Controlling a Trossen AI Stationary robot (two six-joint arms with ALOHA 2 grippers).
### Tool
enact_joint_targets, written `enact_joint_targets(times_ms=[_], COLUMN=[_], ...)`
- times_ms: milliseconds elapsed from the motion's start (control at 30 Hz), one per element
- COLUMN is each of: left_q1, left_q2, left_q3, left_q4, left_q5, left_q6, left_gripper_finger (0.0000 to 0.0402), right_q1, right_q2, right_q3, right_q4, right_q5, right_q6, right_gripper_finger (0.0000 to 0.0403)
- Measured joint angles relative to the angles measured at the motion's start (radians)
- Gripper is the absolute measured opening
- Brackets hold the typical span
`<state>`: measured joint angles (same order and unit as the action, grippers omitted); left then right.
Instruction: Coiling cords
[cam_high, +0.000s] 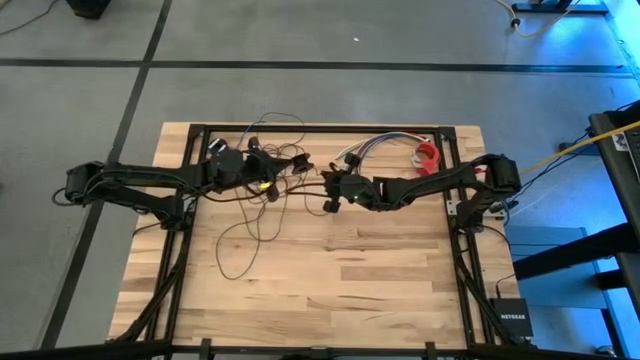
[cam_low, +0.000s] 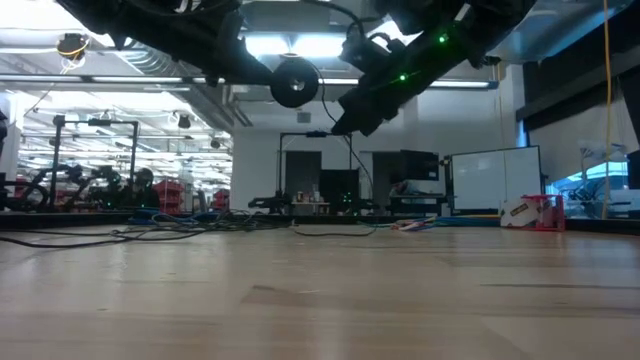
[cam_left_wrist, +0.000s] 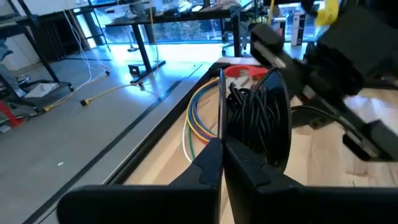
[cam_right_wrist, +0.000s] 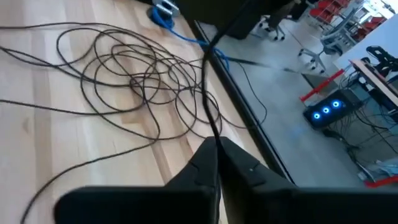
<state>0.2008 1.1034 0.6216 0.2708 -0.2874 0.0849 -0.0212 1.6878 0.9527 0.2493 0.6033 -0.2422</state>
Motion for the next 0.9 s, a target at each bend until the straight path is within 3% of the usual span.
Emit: enact_joint_targets(times_ms=[133, 267, 467, 733, 900], left_q1=[-0.001, -0.001, -0.004, -0.005, -0.004], left_q2=[0.000, 0.000, 0.000, 0.000, 0.000], left_q3=[0.000, 0.000, 0.000, 0.000, 0.000], left_q4=[0.013, 0.003, 0.054, 0.076, 0.027], left_q5=[0.082, 0.155, 0.174, 0.210, 0.212], left_q6=[-0.007, -0.016, -0.017, 0.001, 0.058], left_gripper_finger=[0.0003, 0.0002, 0.0004, 0.0005, 0.0005], right_q1=[-0.012, -0.026, -0.035, -0.052, -0.049], right_q2=[0.027, 0.040, 0.039, 0.039, -0.013], right_q3=[0.000, -0.001, 0.000, 0.000, 0.004], right_q4=[0.036, 0.024, 0.079, 0.098, 0.015], right_q5=[0.003, 0.094, 0.048, -0.193, -0.230], right_q6=[0.026, -0.015, -0.004, 0.102, 0.121], right_gripper_finger=[0.0025, 0.0010, 0.0014, 0.0018, 0.0072])
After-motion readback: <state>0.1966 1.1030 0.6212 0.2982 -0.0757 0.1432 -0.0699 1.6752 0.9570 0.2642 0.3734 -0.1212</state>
